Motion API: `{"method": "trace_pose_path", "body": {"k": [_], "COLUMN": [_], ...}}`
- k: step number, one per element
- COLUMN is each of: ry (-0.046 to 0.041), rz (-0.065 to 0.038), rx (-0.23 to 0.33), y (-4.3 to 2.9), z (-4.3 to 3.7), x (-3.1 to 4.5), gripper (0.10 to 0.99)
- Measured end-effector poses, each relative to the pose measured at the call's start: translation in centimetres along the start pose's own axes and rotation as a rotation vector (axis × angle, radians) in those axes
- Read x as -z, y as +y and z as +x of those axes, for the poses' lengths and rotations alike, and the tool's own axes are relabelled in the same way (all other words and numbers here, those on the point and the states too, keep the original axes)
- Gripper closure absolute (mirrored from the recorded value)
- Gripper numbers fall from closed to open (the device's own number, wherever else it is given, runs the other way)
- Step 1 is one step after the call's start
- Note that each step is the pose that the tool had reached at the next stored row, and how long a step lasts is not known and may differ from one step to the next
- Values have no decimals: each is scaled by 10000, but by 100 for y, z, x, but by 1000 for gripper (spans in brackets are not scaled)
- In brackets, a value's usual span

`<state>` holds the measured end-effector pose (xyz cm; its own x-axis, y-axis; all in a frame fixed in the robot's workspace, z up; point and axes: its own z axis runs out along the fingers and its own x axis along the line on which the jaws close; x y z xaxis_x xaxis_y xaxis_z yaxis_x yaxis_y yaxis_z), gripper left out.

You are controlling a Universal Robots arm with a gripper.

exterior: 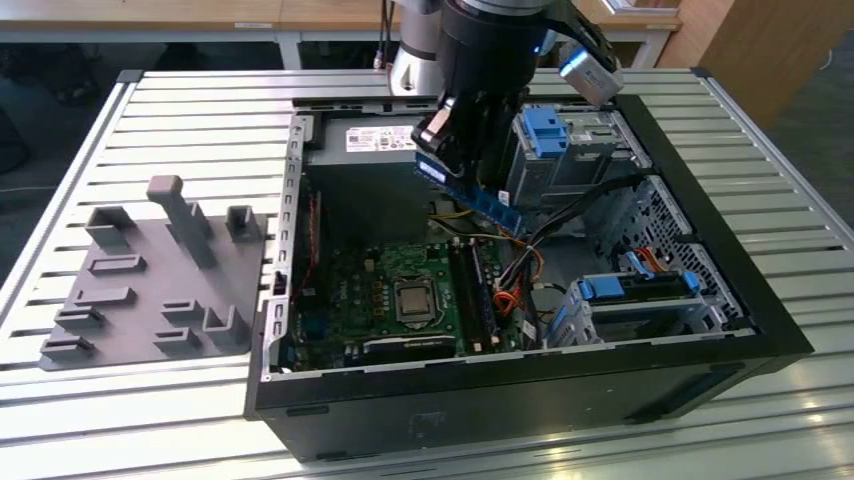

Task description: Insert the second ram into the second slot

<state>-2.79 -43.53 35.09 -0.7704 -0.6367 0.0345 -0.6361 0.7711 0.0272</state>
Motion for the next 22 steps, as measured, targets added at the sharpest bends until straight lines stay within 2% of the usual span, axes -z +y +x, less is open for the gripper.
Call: {"method": "trace_pose_path", "body": {"k": [22], "ry": [-28], "rz": [-39], "rx": [-3469], "y": [-3], "z": [-4], "x": [-127], "gripper": [949]}}
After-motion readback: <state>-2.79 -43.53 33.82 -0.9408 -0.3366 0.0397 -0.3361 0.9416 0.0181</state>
